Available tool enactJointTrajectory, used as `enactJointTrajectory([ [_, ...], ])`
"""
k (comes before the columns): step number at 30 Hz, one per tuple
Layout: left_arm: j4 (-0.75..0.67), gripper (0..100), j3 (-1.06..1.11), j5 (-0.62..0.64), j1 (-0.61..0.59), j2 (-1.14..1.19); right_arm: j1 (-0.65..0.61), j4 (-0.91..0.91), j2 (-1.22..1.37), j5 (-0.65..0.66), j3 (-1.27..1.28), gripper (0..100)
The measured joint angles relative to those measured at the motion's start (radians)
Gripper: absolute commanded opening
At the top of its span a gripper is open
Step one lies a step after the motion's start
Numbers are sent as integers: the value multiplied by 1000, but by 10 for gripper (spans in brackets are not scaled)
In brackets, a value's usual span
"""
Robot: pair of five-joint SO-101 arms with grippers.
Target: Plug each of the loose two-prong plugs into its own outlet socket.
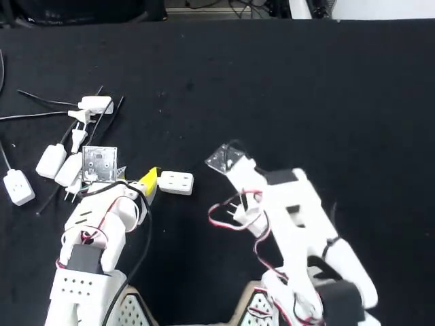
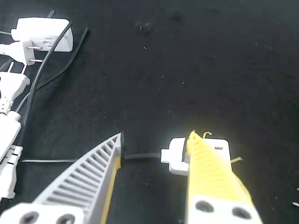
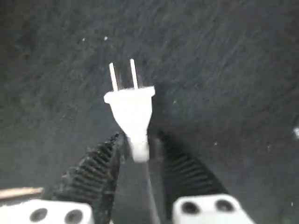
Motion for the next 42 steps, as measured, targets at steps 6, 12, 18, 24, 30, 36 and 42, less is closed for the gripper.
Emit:
enactJointTrajectory([
  [6, 0, 223, 35, -2, 0, 0, -43, 58, 29, 0, -60, 107],
  [12, 0, 223, 35, -2, 0, 0, -55, 12, 29, 0, -61, 107],
  [18, 0, 223, 35, -2, 0, 0, -14, -91, 35, 0, -61, 106],
  [24, 0, 223, 35, -2, 0, 0, -11, -110, 106, 0, -66, 106],
  [30, 0, 223, 35, -2, 0, 0, -20, -109, 169, 0, -104, 106],
  [36, 0, 223, 35, -2, 0, 0, -83, -84, 152, -8, -100, 106],
  [42, 0, 223, 35, -2, 0, 0, -109, -78, 117, -12, -41, 106],
])
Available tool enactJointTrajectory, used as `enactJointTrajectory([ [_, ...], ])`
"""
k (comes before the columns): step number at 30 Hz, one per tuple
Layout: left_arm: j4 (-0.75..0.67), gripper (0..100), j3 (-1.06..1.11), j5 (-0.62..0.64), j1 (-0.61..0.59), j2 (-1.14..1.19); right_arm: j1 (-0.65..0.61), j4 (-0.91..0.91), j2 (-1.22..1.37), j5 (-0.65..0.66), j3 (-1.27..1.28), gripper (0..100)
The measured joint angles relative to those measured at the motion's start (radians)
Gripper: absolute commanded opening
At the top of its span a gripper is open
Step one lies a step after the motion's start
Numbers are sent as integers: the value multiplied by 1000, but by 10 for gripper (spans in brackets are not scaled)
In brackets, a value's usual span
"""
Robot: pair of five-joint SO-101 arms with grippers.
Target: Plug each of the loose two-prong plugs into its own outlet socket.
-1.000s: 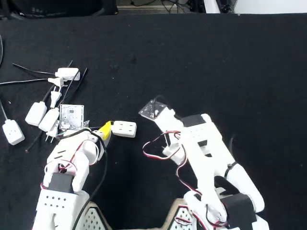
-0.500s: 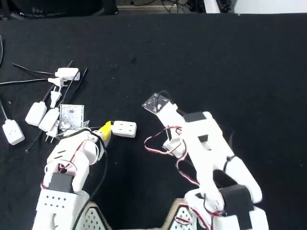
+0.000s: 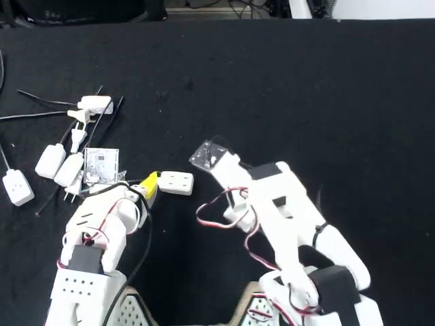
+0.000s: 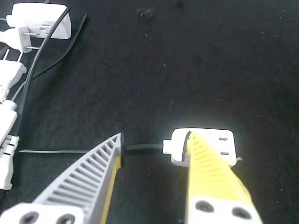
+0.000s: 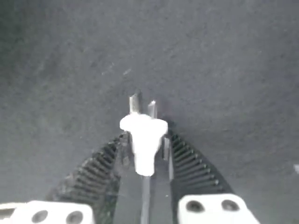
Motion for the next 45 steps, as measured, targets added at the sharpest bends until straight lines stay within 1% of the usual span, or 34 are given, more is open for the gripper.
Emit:
enactJointTrajectory([
  [3, 0, 223, 0, 0, 0, 0, -6, -5, 14, -3, 26, 101],
  [7, 0, 223, 0, 0, 0, 0, -6, 0, 14, -6, 31, 7],
  [11, 0, 223, 0, 0, 0, 0, -5, 3, 0, -14, 32, 10],
  [15, 0, 223, 0, 0, 0, 0, -8, 25, -103, -63, 37, 12],
  [21, 0, 223, 0, 0, 0, 0, -8, 69, -296, -78, 106, 43],
  [23, 0, 223, 0, 0, 0, 0, -8, 51, -305, -78, 152, 46],
  [27, 0, 223, 0, 0, 0, 0, -8, -46, -305, -80, 255, 47],
  [32, 0, 223, 0, 0, 0, 0, -9, -66, -299, -133, 262, 47],
  [33, 0, 223, 0, 0, 0, 0, -9, -61, -299, -138, 259, 54],
  [37, 0, 223, 0, 0, 0, 0, -9, -58, -299, -149, 258, 142],
  [39, 0, 223, 0, 0, 0, 0, -23, -58, -299, -153, 258, 149],
  [41, 0, 223, 0, 0, 0, 0, -52, -58, -299, -152, 258, 120],
  [45, 0, 223, 0, 0, 0, 0, -95, -58, -299, -150, 258, 30],
])
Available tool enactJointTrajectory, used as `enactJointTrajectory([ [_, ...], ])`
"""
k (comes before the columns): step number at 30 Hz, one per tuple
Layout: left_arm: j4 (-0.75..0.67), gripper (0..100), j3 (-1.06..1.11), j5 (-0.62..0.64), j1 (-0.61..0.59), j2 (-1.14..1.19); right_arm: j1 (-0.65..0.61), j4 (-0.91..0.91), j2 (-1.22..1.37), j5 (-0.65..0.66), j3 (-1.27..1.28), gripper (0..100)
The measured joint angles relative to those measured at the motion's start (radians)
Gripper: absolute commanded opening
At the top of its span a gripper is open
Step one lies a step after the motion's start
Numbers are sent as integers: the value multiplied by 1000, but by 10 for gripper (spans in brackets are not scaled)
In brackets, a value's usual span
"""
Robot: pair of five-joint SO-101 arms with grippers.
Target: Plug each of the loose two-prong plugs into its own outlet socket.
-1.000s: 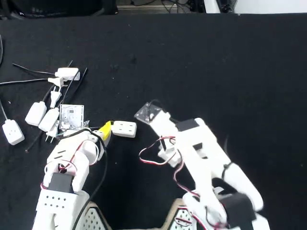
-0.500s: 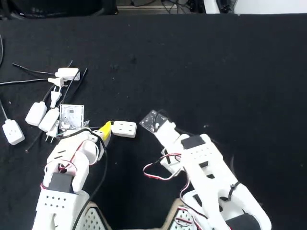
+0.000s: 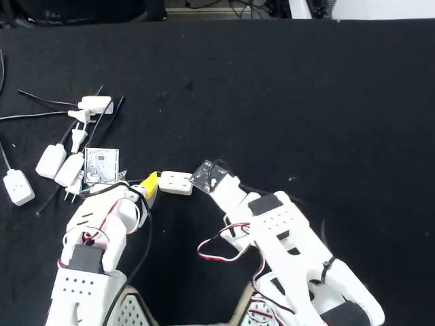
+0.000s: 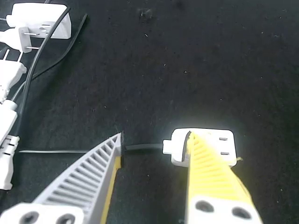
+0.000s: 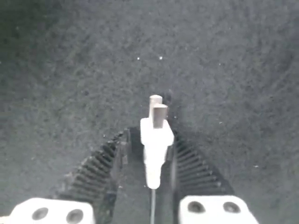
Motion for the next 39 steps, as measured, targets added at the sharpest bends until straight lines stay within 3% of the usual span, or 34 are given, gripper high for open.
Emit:
enactJointTrajectory([
  [15, 0, 223, 0, 0, 0, 0, -3, 28, 0, -9, -129, 11],
  [26, 0, 223, 0, 0, 0, 0, -230, -264, 5, -183, -155, 11],
  [39, -35, 223, 0, 63, 0, 0, -282, -400, 218, -322, -221, 11],
])
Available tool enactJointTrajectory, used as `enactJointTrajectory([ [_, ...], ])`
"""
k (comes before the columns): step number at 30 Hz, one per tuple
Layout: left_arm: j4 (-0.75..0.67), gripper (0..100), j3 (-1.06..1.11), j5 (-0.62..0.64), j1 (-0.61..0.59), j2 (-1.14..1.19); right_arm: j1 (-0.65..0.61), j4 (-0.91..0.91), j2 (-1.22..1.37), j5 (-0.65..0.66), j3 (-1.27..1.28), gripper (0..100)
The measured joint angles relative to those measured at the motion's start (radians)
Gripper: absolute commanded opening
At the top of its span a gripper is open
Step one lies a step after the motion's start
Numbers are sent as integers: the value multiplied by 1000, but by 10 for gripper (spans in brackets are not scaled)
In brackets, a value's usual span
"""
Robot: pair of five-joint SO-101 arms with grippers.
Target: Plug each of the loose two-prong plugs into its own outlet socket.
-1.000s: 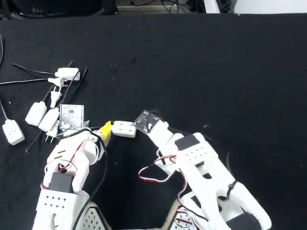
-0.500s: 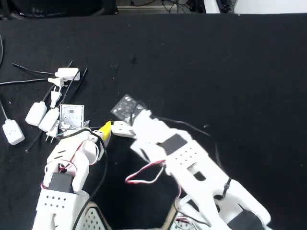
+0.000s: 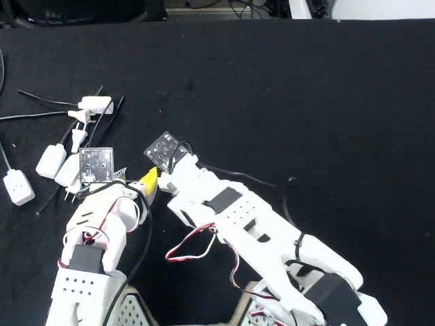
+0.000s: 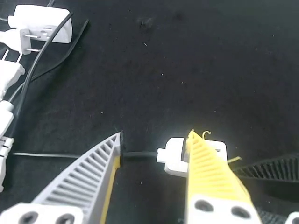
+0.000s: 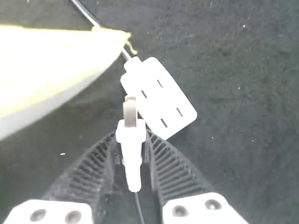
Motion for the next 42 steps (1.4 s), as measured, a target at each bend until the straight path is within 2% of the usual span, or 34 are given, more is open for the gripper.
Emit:
enactJointTrajectory([
  [6, -5, 223, 0, 0, 97, 0, 0, 0, -52, -9, 0, 11],
  [10, -5, 223, 0, 0, 114, -2, 0, 0, -123, -9, 41, 11],
  [24, -6, 223, 12, -40, 107, -14, -2, 61, -488, -9, 190, 11],
  [42, -6, 223, 14, -43, 84, -2, 49, 78, -511, -9, 199, 10],
])
